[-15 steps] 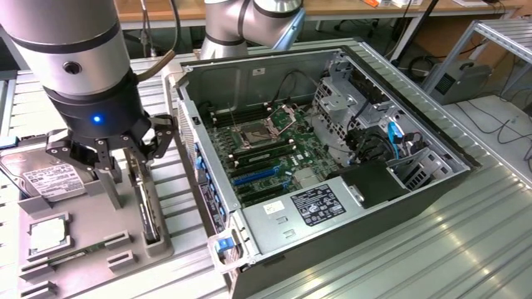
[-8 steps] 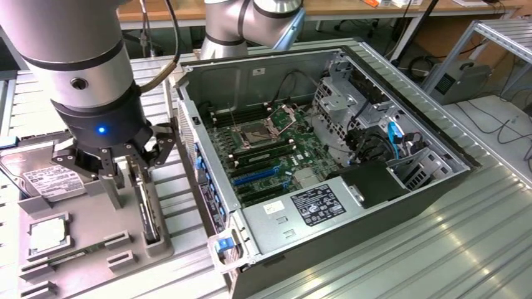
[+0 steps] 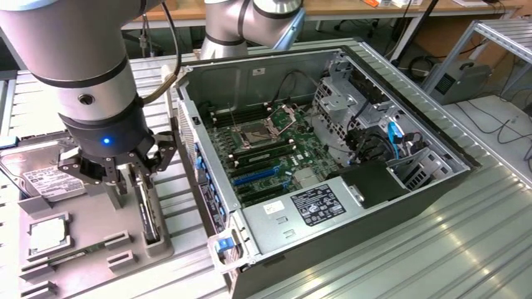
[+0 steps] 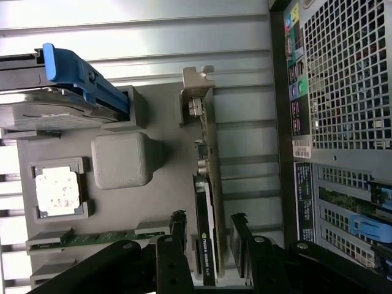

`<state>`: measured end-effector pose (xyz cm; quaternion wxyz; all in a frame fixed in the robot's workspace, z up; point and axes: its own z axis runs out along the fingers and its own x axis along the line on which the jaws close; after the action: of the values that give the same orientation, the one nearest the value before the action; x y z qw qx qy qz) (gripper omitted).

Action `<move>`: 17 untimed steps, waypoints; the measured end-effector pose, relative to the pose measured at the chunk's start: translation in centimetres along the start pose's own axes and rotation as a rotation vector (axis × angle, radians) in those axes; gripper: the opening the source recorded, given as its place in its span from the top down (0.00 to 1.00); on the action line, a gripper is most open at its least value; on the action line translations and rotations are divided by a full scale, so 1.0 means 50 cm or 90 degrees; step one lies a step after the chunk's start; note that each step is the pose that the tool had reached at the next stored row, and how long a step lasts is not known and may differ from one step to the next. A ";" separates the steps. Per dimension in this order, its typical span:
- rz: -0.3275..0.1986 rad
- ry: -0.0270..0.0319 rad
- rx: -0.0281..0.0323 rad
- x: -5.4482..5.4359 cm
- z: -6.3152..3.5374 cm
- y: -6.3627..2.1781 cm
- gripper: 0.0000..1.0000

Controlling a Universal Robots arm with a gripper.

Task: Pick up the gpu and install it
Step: 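Pick up the gpu and move the gpu toward the slot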

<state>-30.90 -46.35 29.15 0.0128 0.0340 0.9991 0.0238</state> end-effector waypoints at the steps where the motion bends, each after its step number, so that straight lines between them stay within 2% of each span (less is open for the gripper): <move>1: 0.000 0.0000 0.0000 0.000 0.000 0.000 0.58; 5: -0.004 0.0001 -0.0002 0.000 0.001 0.000 0.58; 8: -0.023 0.0009 -0.0008 0.000 0.006 0.000 0.58; 13: -0.028 0.0012 -0.0009 0.001 0.038 -0.002 0.58; 17: -0.028 0.0014 -0.0008 0.001 0.057 -0.003 0.58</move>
<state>-30.89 -46.35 26.30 0.0123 0.0117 0.9996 0.0242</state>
